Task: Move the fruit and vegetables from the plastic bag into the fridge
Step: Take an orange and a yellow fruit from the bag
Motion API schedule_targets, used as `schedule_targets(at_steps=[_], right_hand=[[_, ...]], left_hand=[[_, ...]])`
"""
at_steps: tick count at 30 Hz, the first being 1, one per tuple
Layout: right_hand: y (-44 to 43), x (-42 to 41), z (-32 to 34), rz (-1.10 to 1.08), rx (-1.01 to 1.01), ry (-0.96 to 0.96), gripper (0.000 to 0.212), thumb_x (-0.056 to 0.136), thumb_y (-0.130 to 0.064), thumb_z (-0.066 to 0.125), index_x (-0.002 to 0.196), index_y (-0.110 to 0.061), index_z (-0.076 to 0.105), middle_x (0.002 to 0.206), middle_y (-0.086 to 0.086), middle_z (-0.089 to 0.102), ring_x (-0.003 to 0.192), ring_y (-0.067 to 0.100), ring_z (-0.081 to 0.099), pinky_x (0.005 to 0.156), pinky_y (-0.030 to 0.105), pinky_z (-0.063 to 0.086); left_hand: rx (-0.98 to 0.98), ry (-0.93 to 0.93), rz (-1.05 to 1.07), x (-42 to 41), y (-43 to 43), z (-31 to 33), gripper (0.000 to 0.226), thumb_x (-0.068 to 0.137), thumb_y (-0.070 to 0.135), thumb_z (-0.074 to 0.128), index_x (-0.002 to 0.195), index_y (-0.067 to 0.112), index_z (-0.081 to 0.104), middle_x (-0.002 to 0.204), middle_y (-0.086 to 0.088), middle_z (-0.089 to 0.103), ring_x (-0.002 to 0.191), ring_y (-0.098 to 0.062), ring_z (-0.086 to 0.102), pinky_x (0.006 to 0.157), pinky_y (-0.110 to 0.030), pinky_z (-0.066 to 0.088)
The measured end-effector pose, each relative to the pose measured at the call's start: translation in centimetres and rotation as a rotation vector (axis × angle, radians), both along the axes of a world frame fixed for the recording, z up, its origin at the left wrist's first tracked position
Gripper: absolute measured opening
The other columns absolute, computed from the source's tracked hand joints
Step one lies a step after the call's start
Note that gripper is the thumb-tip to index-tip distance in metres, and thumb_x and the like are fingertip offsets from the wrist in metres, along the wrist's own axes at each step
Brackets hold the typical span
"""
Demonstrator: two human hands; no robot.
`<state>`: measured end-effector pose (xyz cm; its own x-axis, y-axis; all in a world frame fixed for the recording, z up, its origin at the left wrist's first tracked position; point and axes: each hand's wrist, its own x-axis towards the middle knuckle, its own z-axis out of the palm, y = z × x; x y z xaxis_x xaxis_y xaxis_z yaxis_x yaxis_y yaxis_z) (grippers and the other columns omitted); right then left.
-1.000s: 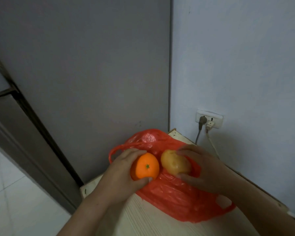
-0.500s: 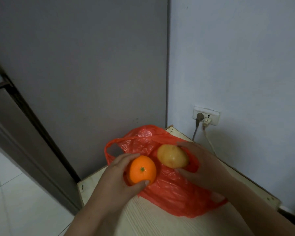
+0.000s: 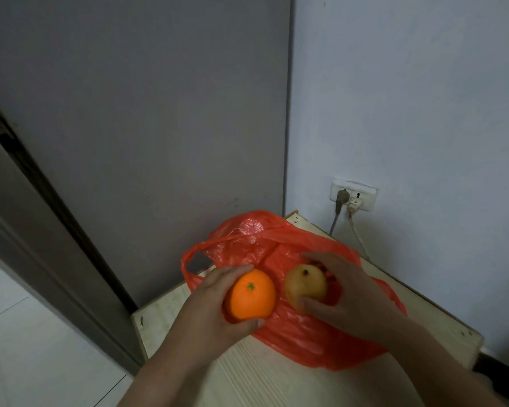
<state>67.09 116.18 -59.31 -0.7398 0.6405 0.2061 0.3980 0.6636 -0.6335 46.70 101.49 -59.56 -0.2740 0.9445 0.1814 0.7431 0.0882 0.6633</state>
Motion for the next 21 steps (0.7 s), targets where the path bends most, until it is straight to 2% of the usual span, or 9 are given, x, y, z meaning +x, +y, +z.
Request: schedule_targets(at_steps=[2, 7, 10, 14, 18, 21], right_hand=[[-0.3, -0.2, 0.2, -0.048, -0.065, 0.012, 0.074, 0.059, -0.064, 0.070, 0.123, -0.044, 0.038, 0.113, -0.034, 0.041, 0.104, -0.014, 0.043, 0.081, 0.010, 0.038], [-1.7, -0.3, 2.8, -0.160, -0.197, 0.016, 0.064, 0.057, -0.058, 0.076, 0.113, -0.041, 0.049, 0.106, -0.027, 0.053, 0.097, -0.009, 0.050, 0.080, 0.015, 0.043], [-3.5, 0.6, 5.7, -0.189, -0.263, -0.003, 0.061, 0.058, -0.059, 0.075, 0.111, -0.041, 0.051, 0.106, -0.027, 0.055, 0.096, -0.011, 0.050, 0.075, 0.011, 0.041], [-6.7, 3.1, 11.5, -0.217, -0.389, -0.009, 0.054, 0.062, -0.052, 0.077, 0.108, -0.046, 0.049, 0.108, -0.024, 0.054, 0.098, -0.002, 0.052, 0.078, 0.019, 0.047], [-10.2, 6.2, 18.8, -0.264, -0.489, -0.067, 0.050, 0.068, -0.048, 0.074, 0.107, -0.047, 0.044, 0.108, -0.022, 0.052, 0.098, -0.001, 0.051, 0.079, 0.020, 0.046], [-12.5, 8.0, 25.0, -0.269, -0.534, -0.082, 0.049, 0.068, -0.048, 0.073, 0.106, -0.049, 0.044, 0.109, -0.022, 0.051, 0.100, 0.001, 0.051, 0.082, 0.023, 0.048]], left_hand=[[-0.014, -0.001, -0.019, -0.2, 0.1, 0.2, 0.078, 0.058, 0.051, 0.079, 0.121, 0.059, 0.035, 0.127, 0.033, 0.034, 0.116, 0.019, 0.031, 0.084, -0.001, 0.029], [-0.068, -0.036, -0.032, 0.2, 0.0, 3.6, 0.077, 0.057, 0.062, 0.069, 0.126, 0.055, 0.036, 0.130, 0.029, 0.037, 0.119, 0.011, 0.038, 0.088, -0.006, 0.032], [-0.111, -0.108, -0.008, 0.9, -0.7, 6.8, 0.079, 0.055, 0.063, 0.067, 0.127, 0.049, 0.040, 0.130, 0.023, 0.042, 0.117, 0.002, 0.044, 0.093, -0.019, 0.041], [-0.194, -0.245, 0.025, 3.4, -2.9, 12.2, 0.077, 0.052, 0.053, 0.075, 0.122, 0.050, 0.045, 0.126, 0.022, 0.046, 0.114, 0.000, 0.047, 0.092, -0.033, 0.049], [-0.291, -0.352, 0.023, 5.7, -6.1, 19.0, 0.076, 0.052, 0.056, 0.075, 0.121, 0.049, 0.046, 0.124, 0.025, 0.046, 0.113, 0.008, 0.046, 0.089, -0.028, 0.051], [-0.315, -0.363, 0.012, 6.5, -7.9, 24.9, 0.073, 0.060, 0.041, 0.083, 0.123, 0.046, 0.046, 0.125, 0.023, 0.046, 0.113, 0.007, 0.046, 0.085, -0.019, 0.049]])
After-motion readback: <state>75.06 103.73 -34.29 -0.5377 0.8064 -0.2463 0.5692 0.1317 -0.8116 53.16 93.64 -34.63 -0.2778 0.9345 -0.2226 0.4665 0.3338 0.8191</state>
